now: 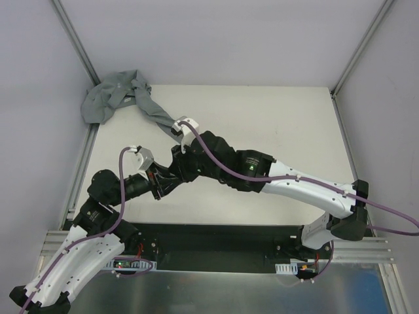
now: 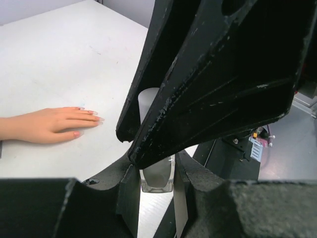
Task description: Paint the nails
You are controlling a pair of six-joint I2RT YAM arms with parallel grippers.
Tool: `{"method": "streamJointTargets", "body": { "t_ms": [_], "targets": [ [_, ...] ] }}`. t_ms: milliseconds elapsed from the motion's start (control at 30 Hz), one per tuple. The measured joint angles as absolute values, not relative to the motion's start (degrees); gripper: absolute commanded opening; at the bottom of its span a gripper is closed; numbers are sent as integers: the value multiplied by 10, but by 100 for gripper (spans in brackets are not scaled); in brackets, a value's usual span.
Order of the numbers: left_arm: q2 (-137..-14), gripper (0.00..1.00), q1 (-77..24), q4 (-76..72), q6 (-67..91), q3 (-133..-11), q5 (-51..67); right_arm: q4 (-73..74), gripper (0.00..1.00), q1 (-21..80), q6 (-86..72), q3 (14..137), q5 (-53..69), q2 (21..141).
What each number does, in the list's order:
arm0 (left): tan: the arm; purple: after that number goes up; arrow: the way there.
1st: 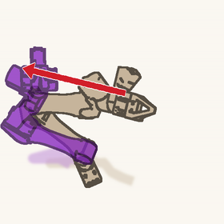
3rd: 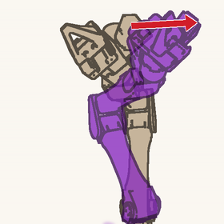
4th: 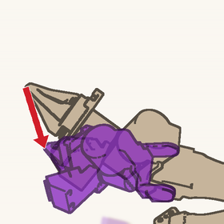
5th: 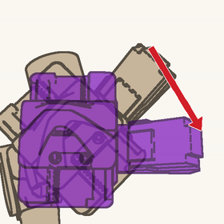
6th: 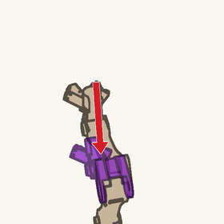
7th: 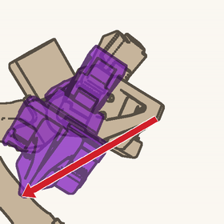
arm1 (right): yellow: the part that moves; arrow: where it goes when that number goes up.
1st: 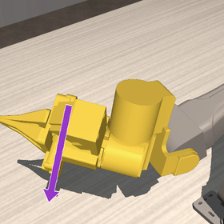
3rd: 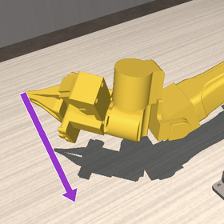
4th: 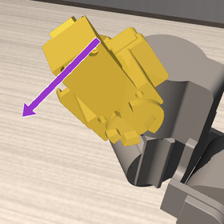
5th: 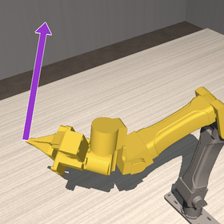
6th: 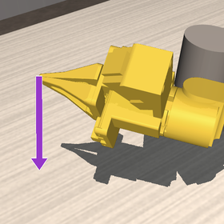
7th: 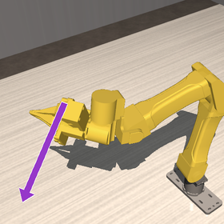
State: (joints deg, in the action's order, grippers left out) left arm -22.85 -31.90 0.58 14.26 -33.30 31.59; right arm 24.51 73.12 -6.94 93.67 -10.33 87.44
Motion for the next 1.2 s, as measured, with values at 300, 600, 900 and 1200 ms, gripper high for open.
{"method": "streamJointTargets", "body": {
  "t_ms": [300,600,900,1200],
  "targets": [
    [-261,0,-318,29,139,-348,482,180,0,681,62,819,149,797],
    [-251,0,-319,23,146,-358,529,66,22,620,61,762,388,783],
    [-250,0,-319,40,117,-370,421,112,67,637,-3,762,173,748],
    [-247,0,-319,68,98,-373,325,179,61,711,-44,835,-79,767]
  ]
}}
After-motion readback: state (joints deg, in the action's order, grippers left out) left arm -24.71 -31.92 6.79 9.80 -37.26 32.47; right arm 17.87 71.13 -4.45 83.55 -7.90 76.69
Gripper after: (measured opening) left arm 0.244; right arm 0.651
